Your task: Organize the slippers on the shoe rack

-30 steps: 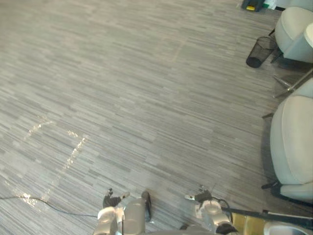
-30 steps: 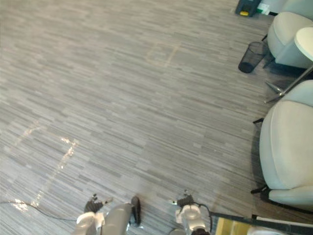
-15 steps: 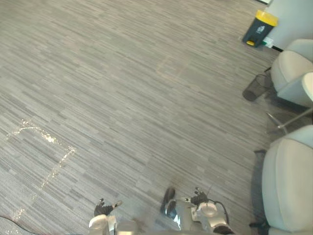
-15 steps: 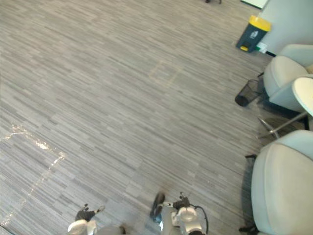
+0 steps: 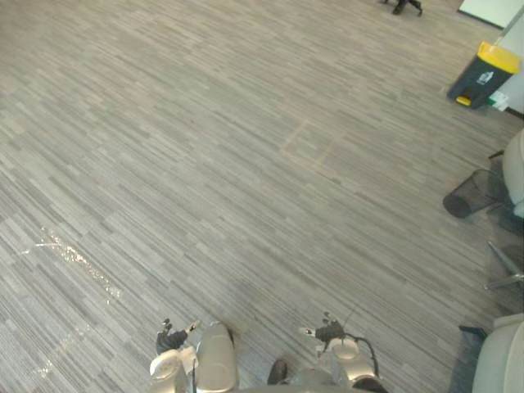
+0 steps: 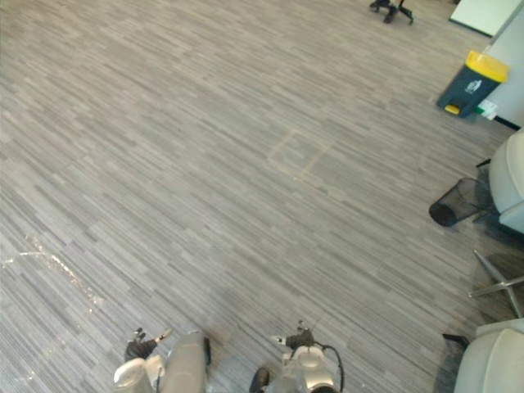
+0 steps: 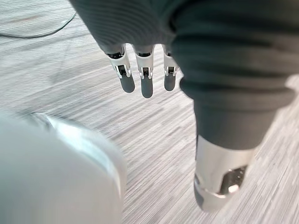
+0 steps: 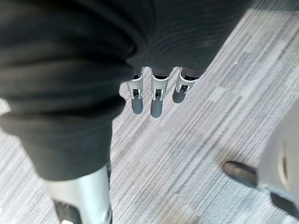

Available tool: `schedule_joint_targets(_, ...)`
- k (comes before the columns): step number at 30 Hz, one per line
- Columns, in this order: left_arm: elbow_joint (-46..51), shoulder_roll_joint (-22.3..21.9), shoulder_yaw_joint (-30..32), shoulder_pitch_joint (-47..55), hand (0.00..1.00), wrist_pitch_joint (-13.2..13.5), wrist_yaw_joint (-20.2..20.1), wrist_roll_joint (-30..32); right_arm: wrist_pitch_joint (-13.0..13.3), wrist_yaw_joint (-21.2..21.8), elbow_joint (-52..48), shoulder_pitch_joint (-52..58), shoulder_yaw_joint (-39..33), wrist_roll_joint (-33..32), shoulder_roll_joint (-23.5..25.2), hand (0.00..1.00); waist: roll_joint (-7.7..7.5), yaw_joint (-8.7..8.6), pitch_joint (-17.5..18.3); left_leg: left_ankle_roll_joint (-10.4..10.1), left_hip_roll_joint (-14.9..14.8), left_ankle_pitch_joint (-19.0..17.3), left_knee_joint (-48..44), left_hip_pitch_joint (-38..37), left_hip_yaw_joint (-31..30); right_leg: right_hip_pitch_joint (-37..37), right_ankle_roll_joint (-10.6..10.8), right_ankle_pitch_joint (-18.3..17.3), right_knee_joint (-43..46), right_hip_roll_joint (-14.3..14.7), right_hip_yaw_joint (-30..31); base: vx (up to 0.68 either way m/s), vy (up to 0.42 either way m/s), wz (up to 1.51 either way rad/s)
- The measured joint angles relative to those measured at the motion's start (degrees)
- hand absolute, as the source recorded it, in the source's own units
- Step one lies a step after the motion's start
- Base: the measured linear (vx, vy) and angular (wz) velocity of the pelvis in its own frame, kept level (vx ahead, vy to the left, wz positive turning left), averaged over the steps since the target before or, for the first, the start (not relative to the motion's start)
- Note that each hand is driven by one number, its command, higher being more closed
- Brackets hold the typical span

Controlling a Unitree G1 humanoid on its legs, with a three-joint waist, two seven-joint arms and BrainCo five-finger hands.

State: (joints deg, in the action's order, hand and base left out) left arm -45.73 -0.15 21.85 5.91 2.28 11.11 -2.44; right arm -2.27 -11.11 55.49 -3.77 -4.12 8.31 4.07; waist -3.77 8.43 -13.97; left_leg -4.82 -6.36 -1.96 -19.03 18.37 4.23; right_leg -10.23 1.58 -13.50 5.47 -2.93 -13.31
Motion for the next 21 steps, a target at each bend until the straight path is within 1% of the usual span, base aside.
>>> schedule_joint_targets(1,-0.8,0.8,0.1,-0.2,0.0,-0.2,0.0,0.0,0.0,-0.1,0.4,0.3,-0.4,0.2,0.0,0.0,-1.05,0.12,0.6,1.9,1.1,-3.3,-2.8,1.2,1.2,0.1,0.6,-0.4,1.0,-2.0,0.2,0.59,0.266,-0.19)
schedule_joint_targets(2,-1.1,0.9,0.1,-0.2,0.0,-0.3,0.0,0.0,0.0,-0.2,0.1,0.1,-1.1,0.2,0.0,0.0,-1.1,0.18,0.6,3.3,1.1,-4.4,-5.3,1.4,1.8,0.7,1.2,0.1,3.3,-2.6,0.1,0.68,0.315,-0.22)
schedule_joint_targets(3,-1.9,1.1,0.2,-0.1,0.0,-0.5,0.1,0.0,0.0,-0.2,0.0,0.2,-1.5,0.3,0.0,0.0,-1.03,0.4,0.6,4.4,0.8,-6.5,-7.8,0.7,2.9,1.5,1.9,0.5,7.9,-3.5,0.3,0.54,0.261,-0.27)
schedule_joint_targets(4,-3.0,1.5,-0.2,-0.3,0.0,-0.6,0.1,0.1,0.0,-0.1,0.0,0.5,-2.2,0.6,0.0,0.0,-1.01,0.45,0.6,5.1,0.8,-8.6,-9.3,-1.7,4.0,3.1,2.7,1.3,16.0,-4.9,0.3,0.6,0.305,-0.37)
schedule_joint_targets(5,-4.0,2.0,-1.4,-0.4,0.0,-0.6,0.1,0.1,0.1,-0.1,-0.1,0.6,-2.7,0.6,-0.2,0.0,-0.52,0.15,0.3,5.8,0.7,-11.5,-9.1,-6.2,4.7,7.7,2.6,4.9,30.6,-7.5,0.1,0.39,0.203,-0.28)
schedule_joint_targets(6,-4.4,2.1,-1.5,-0.5,0.0,-0.6,0.1,0.2,0.2,0.0,-0.1,0.6,-2.6,0.6,-0.2,0.0,-0.32,0.0,0.1,6.0,0.7,-12.3,-8.9,-7.7,4.8,9.2,2.4,5.6,35.5,-8.2,-0.1,0.55,0.243,-0.22)
schedule_joint_targets(7,-5.1,2.3,-1.9,-0.9,0.0,-0.8,0.1,0.2,0.1,0.4,0.1,1.1,-2.4,0.7,-0.4,0.0,0.3,-0.85,-0.3,6.4,0.6,-14.0,-7.5,-12.8,5.8,13.6,1.4,5.3,47.9,-10.7,-1.9,0.34,0.118,-0.18)
schedule_joint_targets(8,-5.5,2.3,-1.9,-0.9,0.0,-0.8,0.1,0.2,0.1,0.7,0.1,1.3,-2.3,0.7,-0.4,0.0,0.33,-1.15,-0.2,6.4,0.5,-14.7,-5.5,-16.1,6.5,16.3,0.3,4.5,51.3,-11.5,-3.6,0.5,0.153,-0.32)
schedule_joint_targets(9,-5.7,2.4,-2.0,-0.8,0.0,-0.8,0.1,0.1,0.2,1.1,0.1,1.2,-2.1,0.7,-0.3,0.0,0.51,-1.68,-0.1,6.2,-0.1,-15.3,-2.8,-19.6,7.8,19.7,-0.3,3.3,50.5,-11.3,-6.1,0.32,0.072,-0.35)
schedule_joint_targets(10,-5.8,2.4,-2.0,-0.8,0.0,-0.8,0.1,0.1,0.2,1.2,0.1,1.1,-2.0,0.7,-0.2,0.0,0.51,-1.8,-0.1,6.1,-0.3,-15.5,-2.1,-20.5,8.2,20.8,-0.4,3.1,49.3,-11.1,-6.9,0.46,0.073,-0.53)
schedule_joint_targets(11,-6.7,2.9,-2.0,-0.9,0.0,-0.8,0.0,0.1,0.2,1.2,0.3,0.1,-1.9,0.8,-0.5,0.0,0.48,-2.1,-0.2,5.7,-0.5,-15.9,0.5,-23.5,10.0,24.5,-0.5,2.8,41.5,-9.9,-10.0,0.37,0.044,-0.49)
schedule_joint_targets(12,-7.0,2.9,-2.0,-0.9,0.0,-0.8,0.0,0.1,0.4,1.2,0.5,0.1,-1.9,0.8,-0.5,0.0,0.45,-2.25,-0.2,5.5,-0.5,-16.0,1.4,-24.7,11.0,25.3,-0.4,3.0,36.2,-9.1,-11.2,0.44,0.038,-0.63)
schedule_joint_targets(13,-7.4,3.0,-2.0,-0.9,0.0,-0.8,0.0,0.1,0.6,1.2,0.6,-0.2,-1.8,0.8,-0.5,0.0,0.42,-2.49,-0.2,5.1,-0.4,-16.3,3.0,-26.7,12.6,26.0,0.6,5.0,24.5,-6.7,-12.1,0.3,0.012,-0.45)
schedule_joint_targets(14,-8.0,3.3,-2.2,-1.1,0.0,-0.8,-0.1,0.2,0.6,1.3,0.7,-0.3,-1.8,0.8,-0.5,0.0,0.17,-2.77,-0.2,4.8,0.3,-16.4,4.5,-27.9,13.4,26.0,1.5,8.1,13.6,-4.9,-11.8,0.39,-0.01,-0.3)
schedule_joint_targets(15,-8.3,3.6,-2.7,-1.4,0.0,-0.7,-0.1,0.2,0.5,1.4,0.7,-0.6,-1.8,0.8,-0.6,0.0,-0.3,-3.27,-0.4,4.3,1.3,-16.7,5.4,-29.5,13.5,26.3,2.2,10.8,6.6,-4.2,-10.8,0.43,-0.061,0.09)
schedule_joint_targets(16,-8.4,3.7,-2.7,-1.2,0.0,-0.7,-0.2,0.2,0.2,1.5,1.4,-1.3,-1.7,0.8,-0.6,0.0,-0.71,-4.05,-0.6,2.9,2.5,-17.7,6.5,-31.9,12.7,26.3,1.3,12.4,3.9,-4.1,-9.3,0.45,-0.086,0.3)
schedule_joint_targets(17,-8.4,3.7,-2.7,-1.0,0.0,-0.7,-0.2,0.3,0.0,1.6,1.7,-1.4,-1.7,0.8,-0.6,0.0,-0.87,-4.36,-0.5,2.6,2.7,-18.5,6.9,-33.0,12.1,26.0,0.8,12.4,4.1,-4.1,-9.0,0.51,-0.132,0.46)
schedule_joint_targets(18,-8.4,3.3,-2.7,-0.9,0.0,-0.6,-0.2,1.4,-0.2,1.7,1.7,-1.3,-2.0,0.8,-0.9,0.0,-0.41,-5.15,-0.2,1.7,1.7,-20.5,7.6,-34.8,10.4,26.1,-3.2,16.2,6.5,-3.1,-8.4,0.67,-0.155,0.44)
schedule_joint_targets(19,-8.5,2.6,-2.6,-0.3,0.0,-0.7,-0.2,2.3,-0.5,1.6,1.7,-1.4,-2.4,1.0,-0.8,0.0,1.36,-4.93,0.8,1.1,0.0,-20.8,6.0,-35.2,8.9,27.0,-4.6,16.1,10.2,-2.0,-9.2,0.68,-0.167,0.38)
schedule_joint_targets(20,-8.3,2.4,-2.2,-0.2,0.0,-0.6,-0.3,2.3,-0.5,1.6,1.7,-1.4,-2.6,1.1,-0.6,0.0,1.27,-5.05,1.0,1.2,-0.9,-20.7,2.1,-33.7,8.0,26.7,-5.5,15.7,10.6,-1.6,-10.0,0.78,-0.283,0.17)
schedule_joint_targets(21,-7.5,0.9,-0.3,0.2,0.0,-0.8,-0.2,2.3,-0.6,1.7,1.6,-1.3,-2.5,1.5,-0.6,0.0,3.21,-5.02,1.0,2.1,-5.0,-18.4,-16.0,-26.6,3.8,23.8,-6.4,13.4,9.6,1.5,-11.1,0.44,-0.217,-0.02)
